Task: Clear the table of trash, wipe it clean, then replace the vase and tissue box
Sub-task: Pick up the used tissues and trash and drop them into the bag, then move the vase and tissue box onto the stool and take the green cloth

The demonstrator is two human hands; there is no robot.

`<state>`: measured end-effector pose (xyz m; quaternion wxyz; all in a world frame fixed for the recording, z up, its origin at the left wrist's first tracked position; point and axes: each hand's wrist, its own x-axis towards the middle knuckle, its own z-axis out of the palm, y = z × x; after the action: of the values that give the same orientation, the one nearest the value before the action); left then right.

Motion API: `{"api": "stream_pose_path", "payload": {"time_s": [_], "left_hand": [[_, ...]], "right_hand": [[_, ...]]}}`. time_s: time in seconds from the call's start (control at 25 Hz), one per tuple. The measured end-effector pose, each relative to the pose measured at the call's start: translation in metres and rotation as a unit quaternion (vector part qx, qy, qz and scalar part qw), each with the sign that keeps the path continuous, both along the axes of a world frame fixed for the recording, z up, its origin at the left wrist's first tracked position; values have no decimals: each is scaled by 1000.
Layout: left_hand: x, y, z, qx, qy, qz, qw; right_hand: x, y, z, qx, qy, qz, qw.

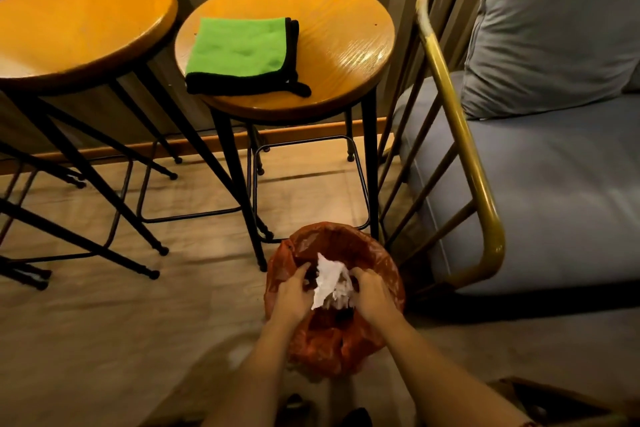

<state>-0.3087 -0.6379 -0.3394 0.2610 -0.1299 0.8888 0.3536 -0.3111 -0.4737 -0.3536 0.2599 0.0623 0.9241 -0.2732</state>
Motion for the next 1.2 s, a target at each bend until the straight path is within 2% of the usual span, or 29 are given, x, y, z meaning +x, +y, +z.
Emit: {"api": "stream_pose_path", "payload": {"time_s": [0.16, 0.28, 0.48, 0.64, 0.76, 0.92, 1.04, 1.2], "left_hand": [[1, 8, 44, -40, 5, -54, 998], [-1, 27, 96, -42, 36, -57, 997], [-10, 62, 198, -64, 168, -116, 977], [-9, 117, 260, -29, 278, -216, 936], [11, 178, 281, 15, 325, -303, 896], [63, 272, 306, 108, 347, -401, 841], [120, 345, 320, 164, 334, -499, 782], [200, 432, 329, 167, 302, -608, 715]], "right_hand": [[-1, 7, 43, 10, 0, 3, 1000], [-2, 19, 99, 0, 14, -20, 1000], [9, 54, 208, -22, 80, -55, 995], [49, 105, 279, 40, 176, -63, 982], [99, 151, 309, 75, 263, -127, 954], [183, 214, 328, 72, 322, -304, 894], [259, 258, 337, 110, 324, -417, 842], [360, 311, 349, 153, 278, -533, 784]]}}
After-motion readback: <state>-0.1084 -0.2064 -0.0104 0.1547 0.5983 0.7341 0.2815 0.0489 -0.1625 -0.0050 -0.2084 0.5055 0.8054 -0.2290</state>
